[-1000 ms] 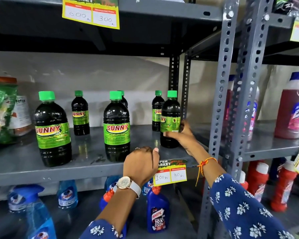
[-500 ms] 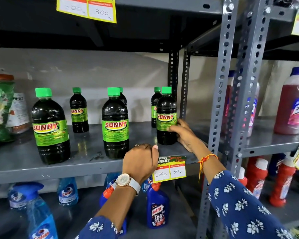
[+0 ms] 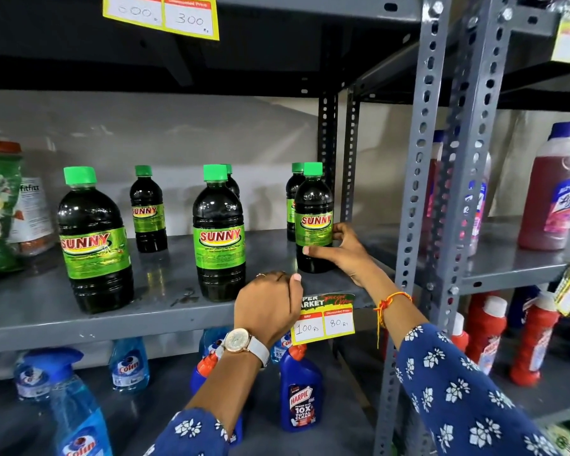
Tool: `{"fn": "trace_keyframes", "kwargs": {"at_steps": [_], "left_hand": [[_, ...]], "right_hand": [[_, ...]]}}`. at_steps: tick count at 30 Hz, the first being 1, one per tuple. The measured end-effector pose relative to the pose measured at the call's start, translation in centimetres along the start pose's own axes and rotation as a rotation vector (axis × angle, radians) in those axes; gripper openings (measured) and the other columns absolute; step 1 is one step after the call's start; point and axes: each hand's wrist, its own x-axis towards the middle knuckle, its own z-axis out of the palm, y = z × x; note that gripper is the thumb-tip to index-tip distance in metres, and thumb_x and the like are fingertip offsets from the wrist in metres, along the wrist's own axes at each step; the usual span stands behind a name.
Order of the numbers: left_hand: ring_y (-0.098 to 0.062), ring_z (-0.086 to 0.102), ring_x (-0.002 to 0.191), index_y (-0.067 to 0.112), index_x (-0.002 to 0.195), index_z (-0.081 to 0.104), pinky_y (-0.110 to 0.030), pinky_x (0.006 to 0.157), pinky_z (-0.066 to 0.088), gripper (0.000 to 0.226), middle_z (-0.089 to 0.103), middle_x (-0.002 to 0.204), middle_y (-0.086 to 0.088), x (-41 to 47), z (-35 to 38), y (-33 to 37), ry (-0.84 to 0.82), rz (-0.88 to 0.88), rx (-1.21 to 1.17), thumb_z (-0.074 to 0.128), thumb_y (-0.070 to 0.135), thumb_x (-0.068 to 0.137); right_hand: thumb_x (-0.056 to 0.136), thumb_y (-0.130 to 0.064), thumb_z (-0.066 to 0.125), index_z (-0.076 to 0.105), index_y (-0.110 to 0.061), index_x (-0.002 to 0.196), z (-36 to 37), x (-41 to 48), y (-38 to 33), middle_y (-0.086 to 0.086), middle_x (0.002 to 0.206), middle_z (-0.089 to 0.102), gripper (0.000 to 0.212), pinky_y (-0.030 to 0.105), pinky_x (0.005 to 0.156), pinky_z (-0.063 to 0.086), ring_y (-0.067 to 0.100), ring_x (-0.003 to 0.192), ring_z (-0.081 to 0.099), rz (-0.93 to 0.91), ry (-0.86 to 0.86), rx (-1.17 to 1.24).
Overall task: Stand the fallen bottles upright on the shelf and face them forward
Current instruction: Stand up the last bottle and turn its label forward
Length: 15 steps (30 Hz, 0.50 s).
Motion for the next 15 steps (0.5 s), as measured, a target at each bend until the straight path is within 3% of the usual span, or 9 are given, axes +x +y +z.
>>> {"fn": "trace_keyframes", "kwargs": {"at_steps": [9,15], "left_hand": [[-0.018,0.043,0.042,0.015,0.053,0.053,-0.020,0.042,0.020,0.043,0.059,0.053,-0.002,-0.35,0.46,-0.21,0.002,-0.047,-0.021,0.034,0.032,0.087],[-0.018,0.042,0.041,0.014,0.053,0.054,-0.021,0.043,0.018,0.044,0.059,0.053,-0.003,0.05,0.43,0.08,-0.003,-0.030,-0.014,0.034,0.032,0.087]], "right_hand": [[0.059,-0.028,0.085,0.043,-0.016,0.118,0.41,-0.35,0.23,0.004,0.116,0.055,0.073,0.032,0.090,0.044,0.020,0.107,0.053,-0.016,0.004,-0.029],[0.060,-0.027,0.084,0.042,-0.015,0.122,-0.09,-0.26,-0.19,0.002,0.115,0.052,0.076,0.034,0.094,0.044,0.020,0.109,0.051,-0.021,-0.002,-0.042]]}}
